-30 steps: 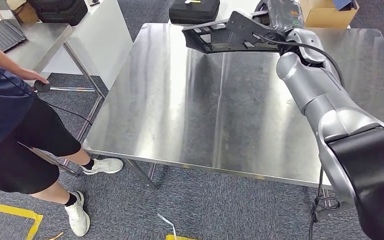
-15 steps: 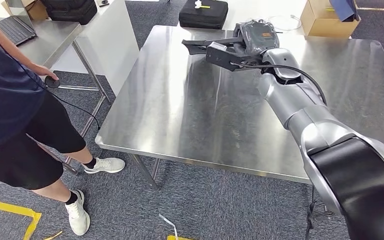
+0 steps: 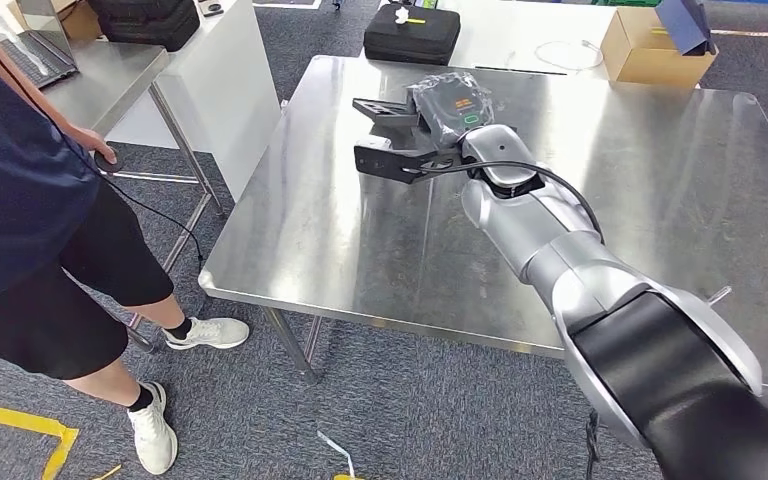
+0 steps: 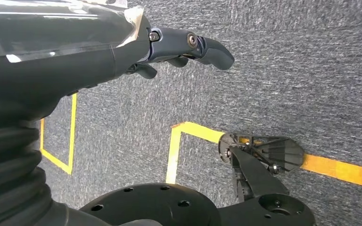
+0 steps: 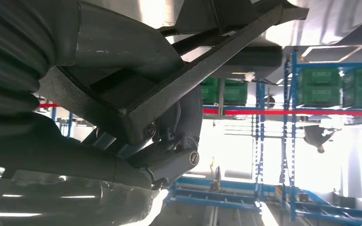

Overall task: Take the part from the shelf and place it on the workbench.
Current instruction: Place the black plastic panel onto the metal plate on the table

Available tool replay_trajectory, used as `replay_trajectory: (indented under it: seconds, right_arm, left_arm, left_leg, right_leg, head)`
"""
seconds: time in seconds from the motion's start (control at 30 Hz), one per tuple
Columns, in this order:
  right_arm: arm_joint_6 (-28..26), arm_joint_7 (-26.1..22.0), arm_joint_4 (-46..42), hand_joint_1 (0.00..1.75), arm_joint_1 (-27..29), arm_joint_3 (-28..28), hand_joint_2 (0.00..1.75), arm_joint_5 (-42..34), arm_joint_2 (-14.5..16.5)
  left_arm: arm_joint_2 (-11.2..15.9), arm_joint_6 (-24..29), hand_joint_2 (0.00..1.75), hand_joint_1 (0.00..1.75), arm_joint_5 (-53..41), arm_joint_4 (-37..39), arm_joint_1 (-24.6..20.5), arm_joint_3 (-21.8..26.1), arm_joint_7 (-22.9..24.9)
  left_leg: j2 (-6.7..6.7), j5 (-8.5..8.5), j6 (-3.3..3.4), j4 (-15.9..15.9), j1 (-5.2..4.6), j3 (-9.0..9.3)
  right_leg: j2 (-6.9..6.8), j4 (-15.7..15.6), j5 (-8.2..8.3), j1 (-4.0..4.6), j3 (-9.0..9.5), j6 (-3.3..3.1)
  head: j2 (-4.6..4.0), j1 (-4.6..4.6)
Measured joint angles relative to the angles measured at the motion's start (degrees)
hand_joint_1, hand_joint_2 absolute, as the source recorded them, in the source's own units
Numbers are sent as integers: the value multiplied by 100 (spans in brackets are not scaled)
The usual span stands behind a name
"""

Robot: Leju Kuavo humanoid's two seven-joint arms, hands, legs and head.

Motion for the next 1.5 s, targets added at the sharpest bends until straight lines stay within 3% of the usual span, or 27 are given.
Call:
replay_trajectory:
  seconds: [0.33, 0.47, 0.77, 0.9, 1.5]
  right_arm:
    - [17, 6, 1, 175, 38, 46, 175, -11, 133]
    - [21, -5, 1, 0, 52, 51, 0, -22, 154]
    - [40, -36, 3, 0, 127, 51, 0, -15, 205]
    - [82, -50, 26, 0, 207, 51, 0, 17, 291]
    - [108, -63, 49, 0, 315, 50, 0, 5, 423]
  left_arm:
    - [-3, 20, 175, 0, 2, 0, 2, -1, -13]
    - [-4, 71, 175, 0, 2, 0, 3, 0, -10]
    - [-23, 298, 175, 0, 2, 0, 5, 1, 27]
    - [-33, 438, 0, 0, 61, 0, 6, 5, 27]
    - [-45, 445, 0, 0, 133, 0, 6, 8, -12]
  left_leg:
    - [0, -8, 12, 14, 0, 1]
    - [0, -8, 12, 16, 0, 2]
    - [-1, -8, 12, 17, 0, 2]
    - [-2, -8, 12, 17, 0, 1]
    - [-2, -8, 12, 18, 0, 1]
  right_leg:
    - [0, -9, 0, 0, 15, 1]
    - [0, -10, 1, 0, 17, 1]
    - [0, -10, 1, 0, 17, 1]
    - [-1, -12, 1, 0, 18, 1]
    - [-1, -13, 1, 0, 19, 1]
  head:
    - [0, 1]
    - [-1, 0]
    - [0, 0]
    - [0, 0]
    - [0, 0]
